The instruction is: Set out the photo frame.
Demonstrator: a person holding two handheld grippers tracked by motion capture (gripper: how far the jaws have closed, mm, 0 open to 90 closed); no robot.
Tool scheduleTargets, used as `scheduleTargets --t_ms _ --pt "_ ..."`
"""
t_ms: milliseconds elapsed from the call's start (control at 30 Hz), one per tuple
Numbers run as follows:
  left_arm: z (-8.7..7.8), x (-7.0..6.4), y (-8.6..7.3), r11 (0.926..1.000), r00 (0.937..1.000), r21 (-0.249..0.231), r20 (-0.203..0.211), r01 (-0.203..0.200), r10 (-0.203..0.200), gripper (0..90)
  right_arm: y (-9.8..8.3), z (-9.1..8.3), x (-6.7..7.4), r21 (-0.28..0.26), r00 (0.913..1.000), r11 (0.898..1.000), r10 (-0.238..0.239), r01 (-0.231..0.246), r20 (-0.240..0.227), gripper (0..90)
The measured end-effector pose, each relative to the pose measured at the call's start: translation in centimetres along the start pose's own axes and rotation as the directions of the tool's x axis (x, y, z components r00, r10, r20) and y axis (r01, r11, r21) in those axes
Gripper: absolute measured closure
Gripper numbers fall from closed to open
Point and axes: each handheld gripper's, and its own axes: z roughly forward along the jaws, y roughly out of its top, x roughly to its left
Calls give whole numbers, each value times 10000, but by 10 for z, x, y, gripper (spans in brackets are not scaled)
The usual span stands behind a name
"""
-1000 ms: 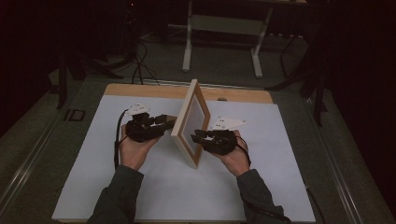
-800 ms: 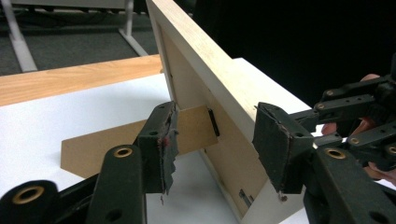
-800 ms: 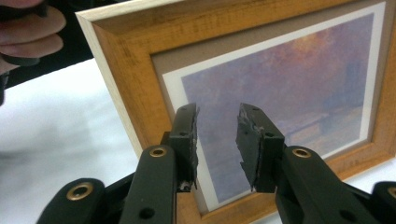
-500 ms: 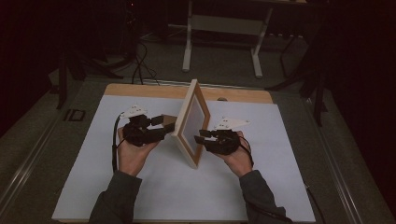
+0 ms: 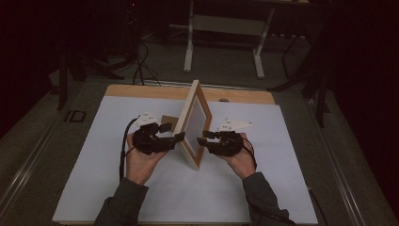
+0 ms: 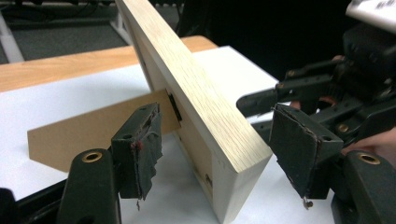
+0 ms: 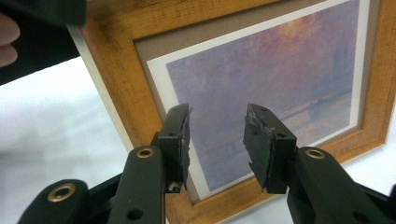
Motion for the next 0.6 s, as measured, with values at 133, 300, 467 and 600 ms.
scheduleTargets --t_ms 133,300,467,600 --pt "6 -3 -3 9998 9999 168 -139 -84 86 367 -1 -1 -2 -10 10000 10000 47 -47 51 597" --pt "16 -9 -7 9988 9990 474 -407 -141 160 428 -3 -5 -6 -37 9997 9999 136 -135 190 593" --pt "17 -9 -8 9989 9978 455 -667 56 -25 479 -5 -8 -9 -44 9993 9998 214 -213 297 594" --pt "16 -11 -9 9993 9978 363 -658 -26 50 534 -6 -9 -11 -47 9992 9997 228 -226 341 593"
